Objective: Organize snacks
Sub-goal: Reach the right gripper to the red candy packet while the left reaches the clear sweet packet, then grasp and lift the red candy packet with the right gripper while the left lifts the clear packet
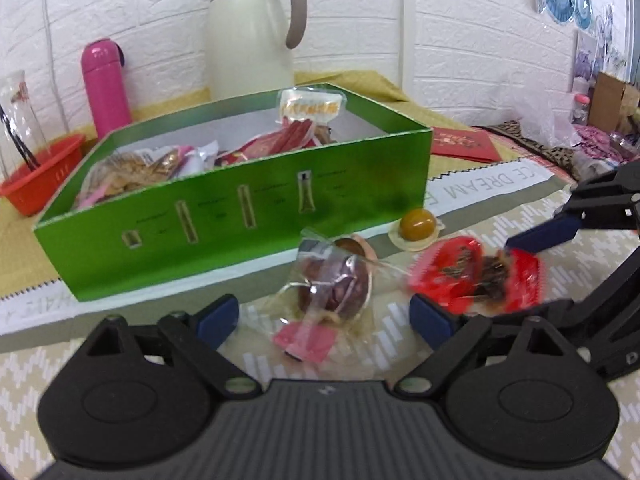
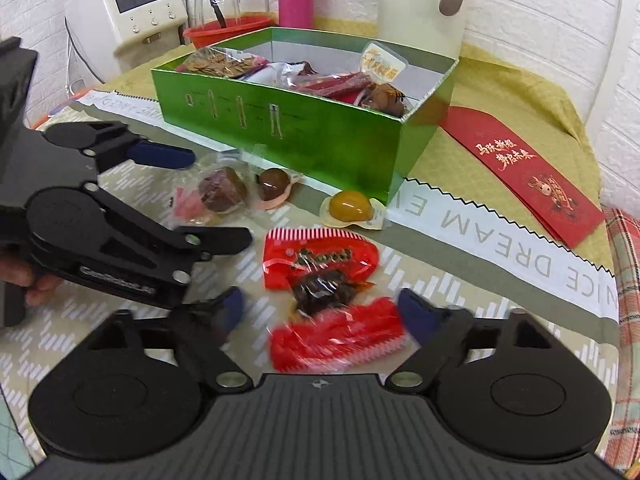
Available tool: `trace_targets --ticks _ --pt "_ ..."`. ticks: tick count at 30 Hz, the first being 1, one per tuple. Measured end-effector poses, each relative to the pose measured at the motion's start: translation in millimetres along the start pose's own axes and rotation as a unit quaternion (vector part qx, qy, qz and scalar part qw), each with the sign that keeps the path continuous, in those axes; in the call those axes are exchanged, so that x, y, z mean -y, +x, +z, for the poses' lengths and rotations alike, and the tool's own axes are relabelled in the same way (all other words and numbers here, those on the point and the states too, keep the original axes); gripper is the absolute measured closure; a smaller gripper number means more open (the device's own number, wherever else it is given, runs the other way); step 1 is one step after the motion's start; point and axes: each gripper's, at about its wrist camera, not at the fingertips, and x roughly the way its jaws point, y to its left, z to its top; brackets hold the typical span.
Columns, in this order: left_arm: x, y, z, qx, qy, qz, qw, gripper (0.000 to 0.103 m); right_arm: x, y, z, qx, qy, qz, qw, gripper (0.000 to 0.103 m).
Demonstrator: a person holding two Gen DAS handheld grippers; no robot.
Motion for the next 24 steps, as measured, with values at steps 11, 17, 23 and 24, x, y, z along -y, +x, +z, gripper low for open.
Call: trace_targets --ticks 11,17,23,24 --pt "-19.4 -33.3 -7.3 0.022 -0.04 -0.031 0.9985 0.043 -26.2 -6.8 -3.4 0.022 0.037 -0.042 0.998 0.087" --pt "-44.4 -72.7 9.4 0.064 -0.036 0.006 0.9973 0.043 -32.1 -16.5 -4.9 0.049 0.049 -0.034 0.997 0.087" --pt "-79.6 -67.6 51.3 0.086 -0.038 0.054 0.9941 0.043 -13.3 -31.3 37.3 0.118 0.126 0.012 0.985 0.087" --pt "-84.6 -60.0 59.7 0.082 -0.036 0.065 0.9939 0.043 -9.4 -29.5 48.6 0.126 0.133 0.014 0.983 0.087"
